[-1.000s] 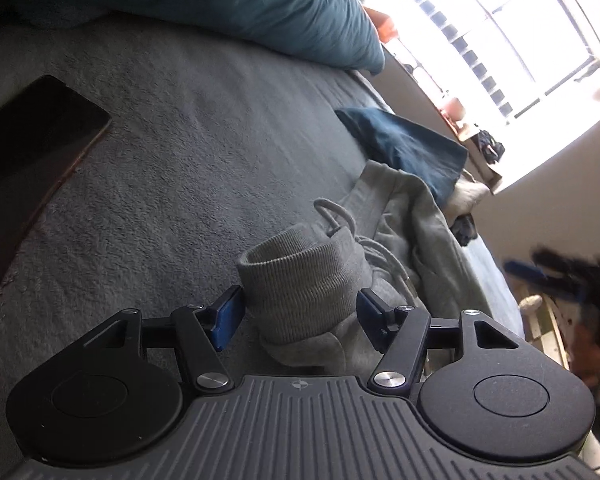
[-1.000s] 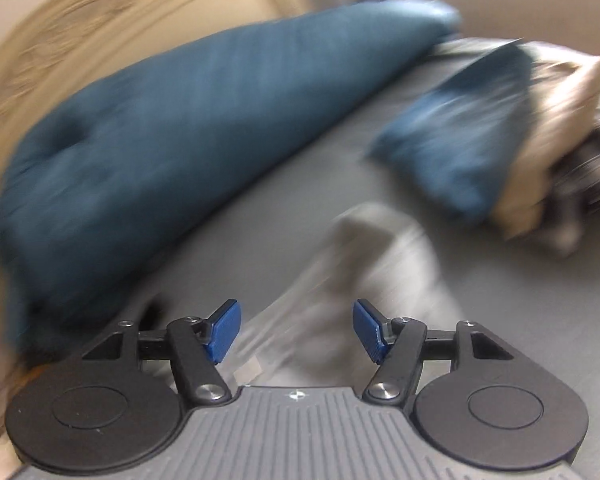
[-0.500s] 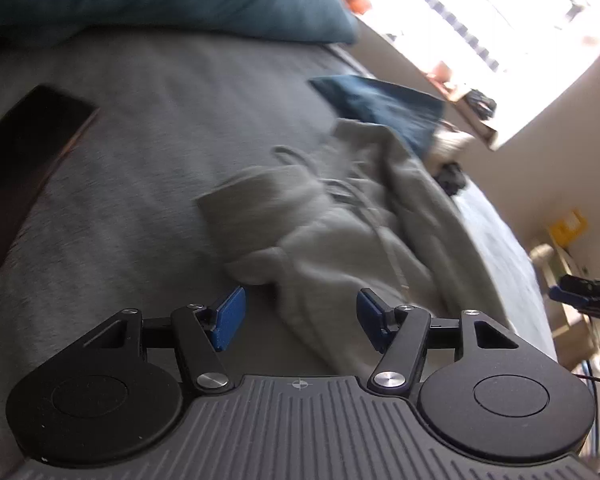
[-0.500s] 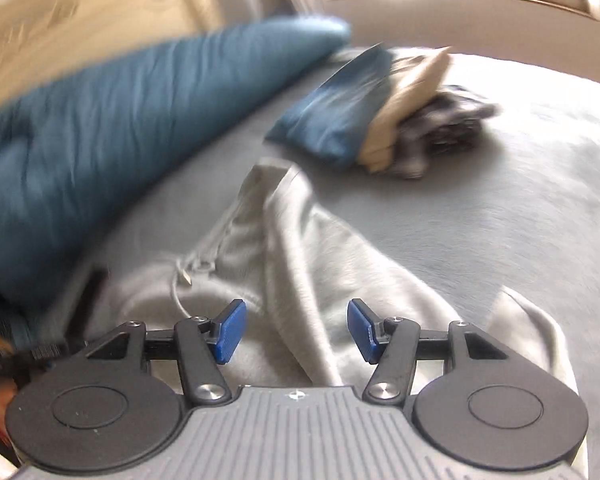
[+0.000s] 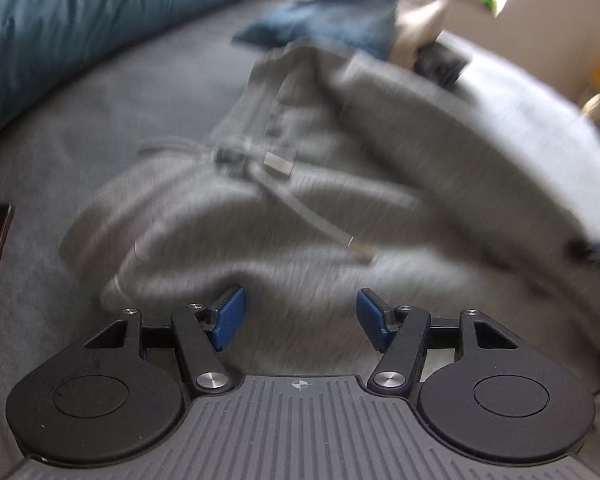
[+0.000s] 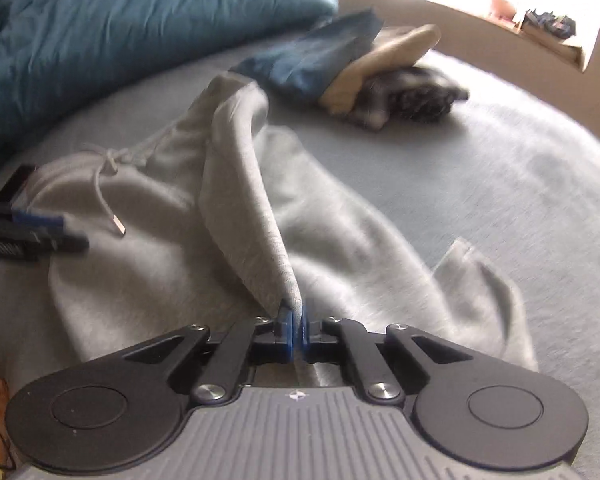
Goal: Fold clothes
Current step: 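Move both open tools over the laid-out sweatpants near the drawstring waist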
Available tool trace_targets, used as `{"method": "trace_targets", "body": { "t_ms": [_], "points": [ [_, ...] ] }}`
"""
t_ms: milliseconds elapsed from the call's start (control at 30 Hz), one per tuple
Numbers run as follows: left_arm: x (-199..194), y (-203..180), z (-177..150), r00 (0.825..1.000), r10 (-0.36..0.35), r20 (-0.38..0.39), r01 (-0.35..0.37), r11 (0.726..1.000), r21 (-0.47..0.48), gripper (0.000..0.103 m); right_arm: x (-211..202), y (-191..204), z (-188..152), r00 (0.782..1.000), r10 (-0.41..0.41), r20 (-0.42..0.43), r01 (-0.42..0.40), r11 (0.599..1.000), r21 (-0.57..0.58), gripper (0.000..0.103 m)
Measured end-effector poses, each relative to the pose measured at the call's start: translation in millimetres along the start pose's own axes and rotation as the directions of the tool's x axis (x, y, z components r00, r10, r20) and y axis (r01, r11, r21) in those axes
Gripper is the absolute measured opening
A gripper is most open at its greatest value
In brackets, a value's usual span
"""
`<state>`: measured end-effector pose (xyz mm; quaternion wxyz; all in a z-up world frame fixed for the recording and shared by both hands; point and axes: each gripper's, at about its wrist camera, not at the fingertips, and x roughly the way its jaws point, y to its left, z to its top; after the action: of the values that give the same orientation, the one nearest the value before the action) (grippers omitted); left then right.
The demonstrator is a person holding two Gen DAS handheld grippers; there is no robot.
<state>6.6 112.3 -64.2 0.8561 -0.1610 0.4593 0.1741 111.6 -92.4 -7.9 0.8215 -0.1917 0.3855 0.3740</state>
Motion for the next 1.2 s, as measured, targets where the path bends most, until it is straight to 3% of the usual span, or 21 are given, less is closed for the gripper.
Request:
{"method": "trace_targets", "body": {
  "t_ms": [200,367,600,833,967,1033,1100,1200],
  "points": [
    [12.7,-2.3,-4.4,0.996,0.062,-0.057,-0.06,0.998,0.023,0.062,-11.9,-29.3,29.8,0.985,-0.133,0.111,0.135,0.991,-0.011,0.004],
    [15.0,-9.9,-6.3,0.992,0.103,-0.066,-0.098,0.993,0.07,0.067,12.0,-65.8,64.0,0.961,-0.247,0.127,0.248,0.969,0.013,0.004],
    [14.3,-13.4,-6.1,0.99,0.115,-0.078,-0.109,0.991,0.076,0.07,77.9,-110.0,77.8,0.936,-0.349,0.05,0.345,0.936,0.075,0.004],
    [19.2,-17.6,-7.2,0.987,0.138,-0.085,-0.13,0.987,0.093,0.073,144.0,-125.0,50.7,0.928,-0.365,-0.076,0.371,0.923,0.098,0.004],
    [20.7,-17.3,-7.6,0.985,0.148,-0.085,-0.139,0.985,0.099,0.076,152.5,-124.7,44.5,0.924,-0.37,-0.092,0.378,0.92,0.101,0.006],
    [21.5,-17.0,-7.5,0.985,0.153,-0.085,-0.144,0.984,0.103,0.077,145.1,-127.9,47.4,0.928,-0.361,-0.096,0.371,0.919,0.129,0.011],
    [21.5,-16.5,-7.8,0.984,0.157,-0.083,-0.148,0.983,0.106,0.077,134.6,-131.5,50.1,0.932,-0.351,-0.095,0.362,0.918,0.164,0.027],
    [22.1,-14.5,-7.8,0.984,0.158,-0.082,-0.149,0.983,0.104,0.078,101.7,-131.4,53.3,0.942,-0.332,-0.055,0.336,0.917,0.215,0.041]
  ]
}}
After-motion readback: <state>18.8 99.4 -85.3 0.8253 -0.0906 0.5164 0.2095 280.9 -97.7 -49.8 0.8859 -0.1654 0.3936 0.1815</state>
